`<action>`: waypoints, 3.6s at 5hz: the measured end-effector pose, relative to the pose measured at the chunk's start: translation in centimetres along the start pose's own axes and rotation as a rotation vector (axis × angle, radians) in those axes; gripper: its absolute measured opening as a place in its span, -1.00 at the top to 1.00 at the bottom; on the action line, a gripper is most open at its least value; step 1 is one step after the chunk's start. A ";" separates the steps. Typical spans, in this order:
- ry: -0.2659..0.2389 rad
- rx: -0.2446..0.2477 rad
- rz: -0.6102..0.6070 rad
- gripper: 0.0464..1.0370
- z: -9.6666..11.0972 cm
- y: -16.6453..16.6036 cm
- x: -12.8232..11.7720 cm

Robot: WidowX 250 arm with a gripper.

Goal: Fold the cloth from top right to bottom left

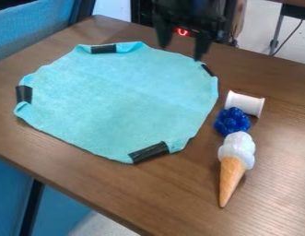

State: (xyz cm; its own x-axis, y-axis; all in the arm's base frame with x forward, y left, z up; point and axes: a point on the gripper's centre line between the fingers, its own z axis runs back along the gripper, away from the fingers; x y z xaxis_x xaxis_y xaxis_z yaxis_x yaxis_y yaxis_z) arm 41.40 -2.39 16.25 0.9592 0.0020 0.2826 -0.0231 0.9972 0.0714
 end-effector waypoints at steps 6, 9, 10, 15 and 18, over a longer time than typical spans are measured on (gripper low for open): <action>-0.310 0.193 0.366 -0.93 -5.9 -3.1 4.9; -0.272 0.219 0.403 -0.12 -7.5 -2.0 4.2; -0.257 0.234 0.429 0.46 -8.0 -1.0 3.8; -0.383 0.085 0.427 0.99 -1.3 1.0 3.7; -0.336 0.000 0.442 0.99 -0.1 5.5 -0.4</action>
State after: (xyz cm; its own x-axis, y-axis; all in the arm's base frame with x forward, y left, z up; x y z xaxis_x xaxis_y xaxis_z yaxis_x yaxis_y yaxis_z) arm 40.87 3.07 16.47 0.7154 0.3963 0.5755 -0.4033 0.9068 -0.1230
